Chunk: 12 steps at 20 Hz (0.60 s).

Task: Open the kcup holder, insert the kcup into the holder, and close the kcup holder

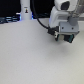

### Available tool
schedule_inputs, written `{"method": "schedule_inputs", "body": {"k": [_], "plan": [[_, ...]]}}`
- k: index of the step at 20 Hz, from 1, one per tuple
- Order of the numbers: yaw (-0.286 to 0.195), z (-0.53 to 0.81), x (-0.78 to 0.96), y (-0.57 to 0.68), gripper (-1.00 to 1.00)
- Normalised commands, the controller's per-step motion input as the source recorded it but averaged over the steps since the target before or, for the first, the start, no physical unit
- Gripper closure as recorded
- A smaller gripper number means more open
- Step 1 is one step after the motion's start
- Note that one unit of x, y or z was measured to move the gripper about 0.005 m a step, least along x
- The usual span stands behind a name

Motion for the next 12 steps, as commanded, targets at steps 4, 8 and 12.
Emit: {"method": "schedule_inputs", "body": {"k": [4, 8, 12], "plan": [[0.059, 0.04, -0.50, 0.65, -1.00], [0.049, 0.02, -0.59, 0.63, -1.00], [0.046, 0.01, -0.58, 0.62, -1.00]]}}
